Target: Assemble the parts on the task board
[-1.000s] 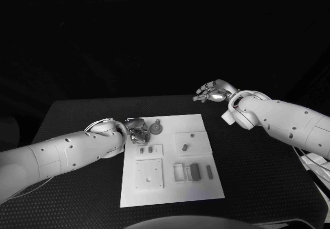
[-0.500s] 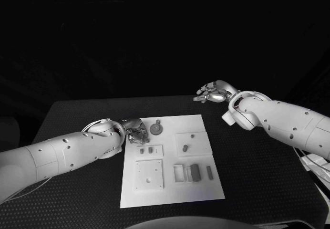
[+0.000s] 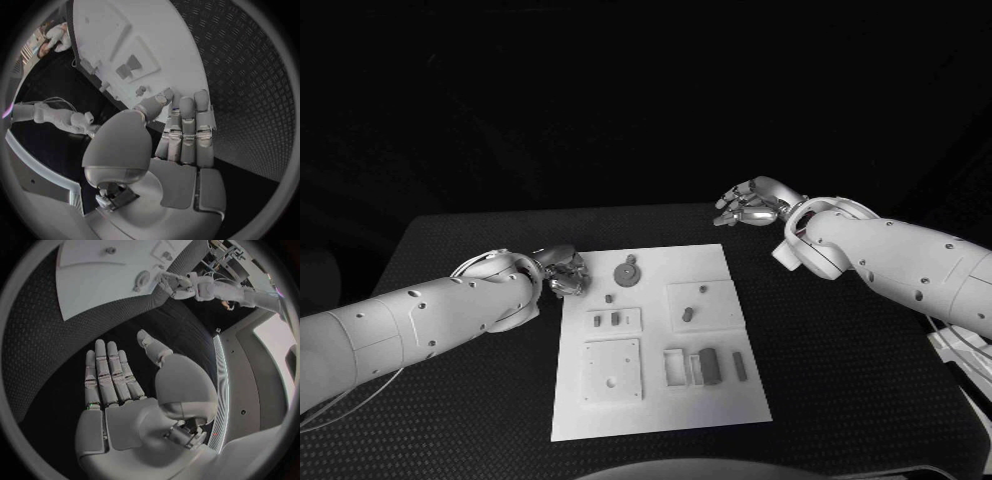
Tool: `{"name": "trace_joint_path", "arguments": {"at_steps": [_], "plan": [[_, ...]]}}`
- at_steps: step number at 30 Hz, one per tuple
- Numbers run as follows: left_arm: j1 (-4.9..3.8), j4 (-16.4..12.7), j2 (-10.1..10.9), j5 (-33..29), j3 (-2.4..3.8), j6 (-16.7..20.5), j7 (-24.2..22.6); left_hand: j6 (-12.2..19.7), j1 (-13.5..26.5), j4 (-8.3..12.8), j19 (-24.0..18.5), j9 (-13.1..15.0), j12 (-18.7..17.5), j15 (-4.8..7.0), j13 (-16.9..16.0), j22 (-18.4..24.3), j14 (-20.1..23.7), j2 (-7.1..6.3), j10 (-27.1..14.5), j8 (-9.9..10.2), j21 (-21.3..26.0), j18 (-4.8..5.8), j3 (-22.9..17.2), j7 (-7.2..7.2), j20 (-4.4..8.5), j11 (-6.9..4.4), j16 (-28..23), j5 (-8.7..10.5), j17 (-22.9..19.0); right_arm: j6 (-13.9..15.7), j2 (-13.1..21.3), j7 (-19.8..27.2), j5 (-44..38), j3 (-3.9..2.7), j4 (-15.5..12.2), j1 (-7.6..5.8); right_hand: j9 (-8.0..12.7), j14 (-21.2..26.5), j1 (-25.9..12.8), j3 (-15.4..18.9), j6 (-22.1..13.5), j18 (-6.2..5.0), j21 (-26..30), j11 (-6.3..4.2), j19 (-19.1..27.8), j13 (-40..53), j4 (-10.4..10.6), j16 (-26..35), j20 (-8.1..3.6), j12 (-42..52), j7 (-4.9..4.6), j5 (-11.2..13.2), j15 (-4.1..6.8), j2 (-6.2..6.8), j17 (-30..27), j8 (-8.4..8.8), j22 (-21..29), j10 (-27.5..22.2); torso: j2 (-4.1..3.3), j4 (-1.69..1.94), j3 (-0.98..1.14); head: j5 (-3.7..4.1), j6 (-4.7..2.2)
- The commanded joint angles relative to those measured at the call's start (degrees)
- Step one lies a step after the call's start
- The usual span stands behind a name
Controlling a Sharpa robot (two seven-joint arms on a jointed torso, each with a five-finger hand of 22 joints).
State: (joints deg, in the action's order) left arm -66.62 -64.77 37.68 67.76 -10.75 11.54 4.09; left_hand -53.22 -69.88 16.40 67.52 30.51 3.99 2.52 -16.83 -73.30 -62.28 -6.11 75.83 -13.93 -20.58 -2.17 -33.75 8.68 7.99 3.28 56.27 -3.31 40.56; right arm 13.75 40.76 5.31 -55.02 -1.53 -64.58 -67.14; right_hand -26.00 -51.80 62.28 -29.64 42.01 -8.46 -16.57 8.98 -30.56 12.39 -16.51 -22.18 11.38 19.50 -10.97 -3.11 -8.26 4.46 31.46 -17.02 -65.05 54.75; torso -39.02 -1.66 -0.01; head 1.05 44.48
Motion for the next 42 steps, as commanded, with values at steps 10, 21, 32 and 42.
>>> {"name": "trace_joint_path", "arguments": {"at_steps": [10,21,32,42], "plan": [[-3.19,-2.9,4.2,-35.3,0.83,0.6,-5.0,0.2,3.8,-0.3,-5.2,-0.1,-0.3,-2.41,0.1,2.3,5.2,0.19,-6.0,-1.0,5.2,-0.35,-0.2,0.55,-2.03,2.52,-5.6,0.33,-2.9,-5.8,4.2,-1.5,-21.8,2.94,-5.3,0.55,-1.0,-4.6,2.2,-2.2,4.8,-2.07,-0.4,-2.11,-5.2,-0.2,-0.1,-1.8,-0.16,2.1,0.16,0.2,2.07,-0.19,1.8,-2.41,0.1,5.2,0.03,-0.08,0.02,1.31,-1.11],[-4.41,-7.8,6.4,-46.4,0.92,1.7,-10.9,1.0,5.8,-0.3,-6.0,-0.2,0.1,-3.5,0.1,5.0,5.5,0.36,-6.9,-1.6,8.9,-0.52,1.5,0.69,-3.29,2.97,-9.9,0.25,-5.5,-2.3,5.0,-4.1,-34.3,5.78,-10.2,2.71,-0.4,-6.4,2.0,-2.7,4.3,-2.86,0.1,-1.35,-7.5,-2.4,0.0,-1.9,-0.13,-1.4,0.09,0.2,2.82,0.89,2.9,-1.51,0.0,5.2,0.05,-0.02,-0.02,1.42,-1.3],[-4.4,-8.8,6.2,-47.0,0.91,2.4,-11.0,1.0,5.9,-0.4,-5.9,-0.2,0.1,-3.61,0.0,5.2,5.5,0.49,-6.9,-1.7,9.3,-0.48,1.7,0.7,-3.41,2.99,-10.3,0.23,-5.6,0.7,2.6,-6.7,-39.1,5.99,-10.6,4.29,-0.3,-7.9,2.2,-2.9,5.0,-3.5,0.2,-1.62,-9.3,-3.3,-0.1,-2.1,-0.18,-2.7,0.3,0.2,3.52,0.7,3.8,-1.63,-0.3,6.7,-0.03,0.07,-0.09,1.24,-1.22],[-4.4,-9.1,6.4,-47.8,0.91,2.6,-11.4,1.2,6.2,-0.5,-5.9,-0.3,0.0,-3.73,0.0,5.5,5.6,0.38,-7.2,-1.8,9.6,-0.46,1.9,0.75,-3.51,3.1,-10.7,0.23,-5.8,0.6,0.5,-7.7,-40.2,6.22,-8.9,5.44,-0.1,-8.1,2.7,-3.0,4.7,-3.59,0.6,-1.46,-9.4,-3.8,-0.2,-1.9,-0.12,-3.5,0.04,0.2,3.57,0.52,4.0,-1.33,-0.3,6.8,-0.04,-0.05,-0.1,0.82,-0.95]]}}
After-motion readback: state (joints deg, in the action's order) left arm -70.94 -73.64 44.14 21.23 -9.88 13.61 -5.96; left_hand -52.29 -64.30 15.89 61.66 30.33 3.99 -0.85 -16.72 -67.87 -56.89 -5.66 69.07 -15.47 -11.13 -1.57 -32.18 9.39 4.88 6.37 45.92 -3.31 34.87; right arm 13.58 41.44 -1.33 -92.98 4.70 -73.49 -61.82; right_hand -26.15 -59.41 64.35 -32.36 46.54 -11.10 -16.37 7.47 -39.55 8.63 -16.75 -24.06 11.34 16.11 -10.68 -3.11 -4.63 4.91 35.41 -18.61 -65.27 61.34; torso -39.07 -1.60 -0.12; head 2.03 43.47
